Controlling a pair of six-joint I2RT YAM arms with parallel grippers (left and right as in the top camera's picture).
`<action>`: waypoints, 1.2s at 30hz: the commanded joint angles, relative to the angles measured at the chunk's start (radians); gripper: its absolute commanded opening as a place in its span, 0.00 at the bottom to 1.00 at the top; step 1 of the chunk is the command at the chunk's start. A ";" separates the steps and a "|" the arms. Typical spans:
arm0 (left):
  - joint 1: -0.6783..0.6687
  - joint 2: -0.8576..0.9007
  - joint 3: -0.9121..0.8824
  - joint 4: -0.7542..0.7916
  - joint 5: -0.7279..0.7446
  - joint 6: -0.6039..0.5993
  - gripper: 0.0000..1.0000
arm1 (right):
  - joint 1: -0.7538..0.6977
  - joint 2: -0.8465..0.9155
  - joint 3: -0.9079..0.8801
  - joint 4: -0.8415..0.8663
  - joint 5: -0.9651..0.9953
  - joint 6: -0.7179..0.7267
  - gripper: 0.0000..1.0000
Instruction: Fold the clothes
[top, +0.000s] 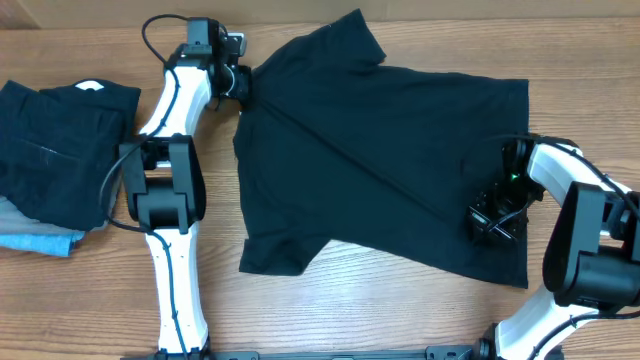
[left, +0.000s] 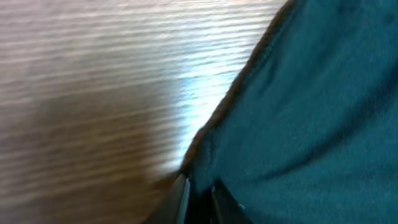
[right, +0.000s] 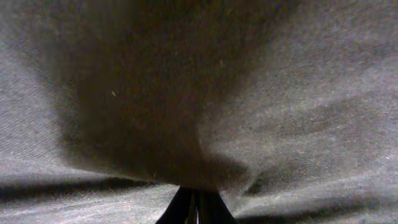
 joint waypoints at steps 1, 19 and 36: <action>0.071 0.093 -0.062 -0.103 -0.162 -0.064 0.19 | -0.001 0.022 -0.018 0.090 0.049 -0.016 0.04; 0.033 -0.274 -0.018 -0.442 -0.056 -0.142 1.00 | -0.001 0.021 0.313 -0.004 -0.333 -0.275 0.89; -0.254 -0.273 -0.431 -0.668 -0.031 -0.219 0.04 | -0.001 0.183 0.312 0.616 -0.200 -0.405 0.67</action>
